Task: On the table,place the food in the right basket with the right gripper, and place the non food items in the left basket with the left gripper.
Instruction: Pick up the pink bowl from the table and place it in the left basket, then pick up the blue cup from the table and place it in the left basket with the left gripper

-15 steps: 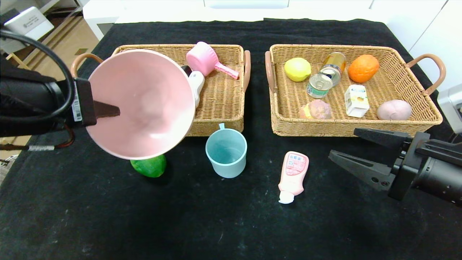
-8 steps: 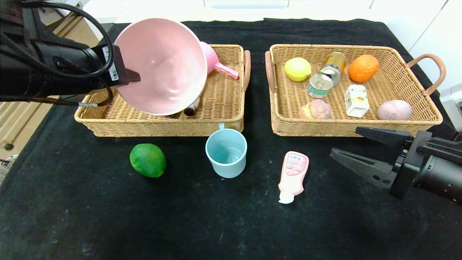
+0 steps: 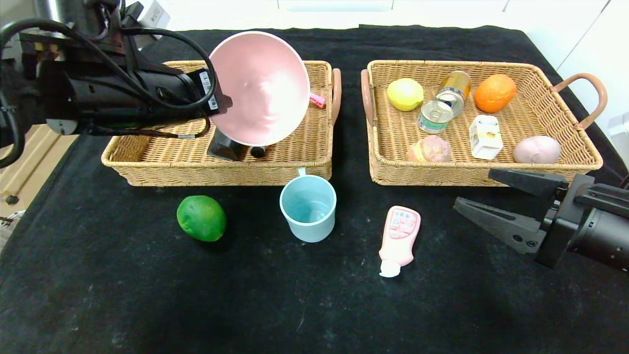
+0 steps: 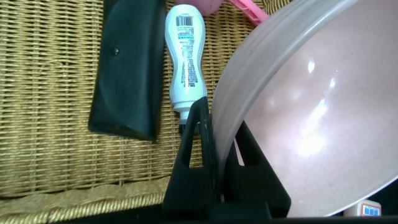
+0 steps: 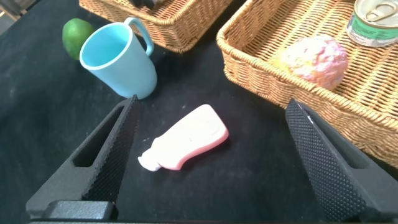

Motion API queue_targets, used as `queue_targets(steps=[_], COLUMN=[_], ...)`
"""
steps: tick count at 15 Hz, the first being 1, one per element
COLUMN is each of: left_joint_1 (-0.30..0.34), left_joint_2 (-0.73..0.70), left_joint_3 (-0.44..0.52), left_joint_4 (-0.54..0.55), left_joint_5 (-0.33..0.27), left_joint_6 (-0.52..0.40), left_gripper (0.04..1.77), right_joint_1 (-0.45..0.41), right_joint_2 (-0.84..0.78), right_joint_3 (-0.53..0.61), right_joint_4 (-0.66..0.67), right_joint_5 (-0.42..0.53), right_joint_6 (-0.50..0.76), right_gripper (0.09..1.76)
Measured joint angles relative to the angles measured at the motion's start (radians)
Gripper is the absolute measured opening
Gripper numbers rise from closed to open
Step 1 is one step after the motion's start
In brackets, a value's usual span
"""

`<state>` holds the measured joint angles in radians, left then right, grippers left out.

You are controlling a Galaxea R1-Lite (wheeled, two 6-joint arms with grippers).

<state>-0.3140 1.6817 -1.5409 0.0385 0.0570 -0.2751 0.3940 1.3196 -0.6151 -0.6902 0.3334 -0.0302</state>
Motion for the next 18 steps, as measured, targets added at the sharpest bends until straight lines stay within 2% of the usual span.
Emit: queue_targets(steps=[4, 9, 10, 13, 18], left_joint_1=[0.000, 0.000, 0.000, 0.001, 0.000], left_joint_2=[0.046, 0.076, 0.078, 0.081, 0.073], left_joint_3=[-0.001, -0.007, -0.008, -0.009, -0.002], left_joint_4=[-0.060, -0.067, -0.068, -0.068, -0.055], left_joint_5=[-0.003, 0.002, 0.003, 0.002, 0.001], left_joint_6=[-0.002, -0.003, -0.003, -0.002, 0.000], left_gripper=[0.17, 0.17, 0.37, 0.80, 1.23], right_joint_1=[0.000, -0.003, -0.006, -0.007, -0.011], right_joint_2=[-0.002, -0.003, -0.004, -0.004, -0.004], right_joint_3=[0.000, 0.000, 0.000, -0.002, -0.003], right_joint_4=[0.000, 0.000, 0.000, -0.002, -0.002], right_joint_5=[0.000, 0.000, 0.000, 0.000, 0.000], right_joint_6=[0.000, 0.000, 0.000, 0.000, 0.000], right_gripper=[1.71, 1.71, 1.71, 1.71, 1.71])
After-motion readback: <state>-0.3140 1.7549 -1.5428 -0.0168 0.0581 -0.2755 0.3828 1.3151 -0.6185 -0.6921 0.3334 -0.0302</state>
